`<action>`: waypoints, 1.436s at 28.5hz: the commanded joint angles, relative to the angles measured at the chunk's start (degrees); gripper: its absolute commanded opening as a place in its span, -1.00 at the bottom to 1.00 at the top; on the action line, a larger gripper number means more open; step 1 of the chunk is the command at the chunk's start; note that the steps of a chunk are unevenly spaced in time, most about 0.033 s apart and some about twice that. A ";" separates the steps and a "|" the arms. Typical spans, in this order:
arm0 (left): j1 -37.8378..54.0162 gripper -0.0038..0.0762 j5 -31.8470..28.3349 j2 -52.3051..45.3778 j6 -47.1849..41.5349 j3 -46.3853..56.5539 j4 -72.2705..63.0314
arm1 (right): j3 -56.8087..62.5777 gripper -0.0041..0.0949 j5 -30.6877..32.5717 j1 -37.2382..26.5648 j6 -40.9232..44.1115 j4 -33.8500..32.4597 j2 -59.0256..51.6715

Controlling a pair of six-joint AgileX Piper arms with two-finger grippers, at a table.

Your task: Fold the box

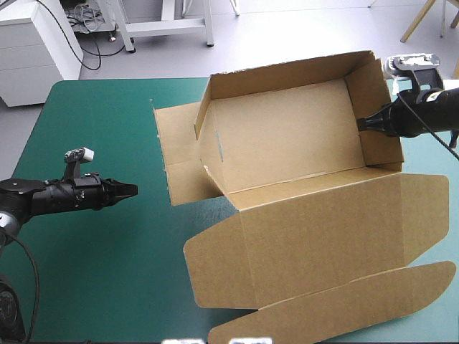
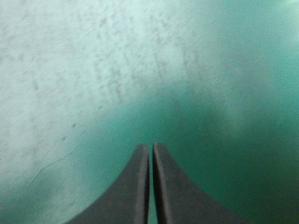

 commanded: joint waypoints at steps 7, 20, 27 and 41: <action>-0.37 -0.27 14.05 3.93 8.52 -0.39 -20.03 | -1.41 -0.96 -2.24 -0.38 -1.68 5.97 -2.17; -7.82 0.90 14.07 3.59 8.64 -0.39 -25.57 | -1.41 -0.96 -2.24 -0.38 -2.22 7.56 -2.17; -10.13 0.90 14.07 -0.71 8.64 -0.49 -29.64 | -1.41 -0.96 -2.47 -0.38 -2.22 5.64 -1.78; -10.19 0.90 14.07 -12.38 6.71 -0.80 -34.57 | -1.41 -0.95 -9.66 5.44 2.09 -0.19 -0.98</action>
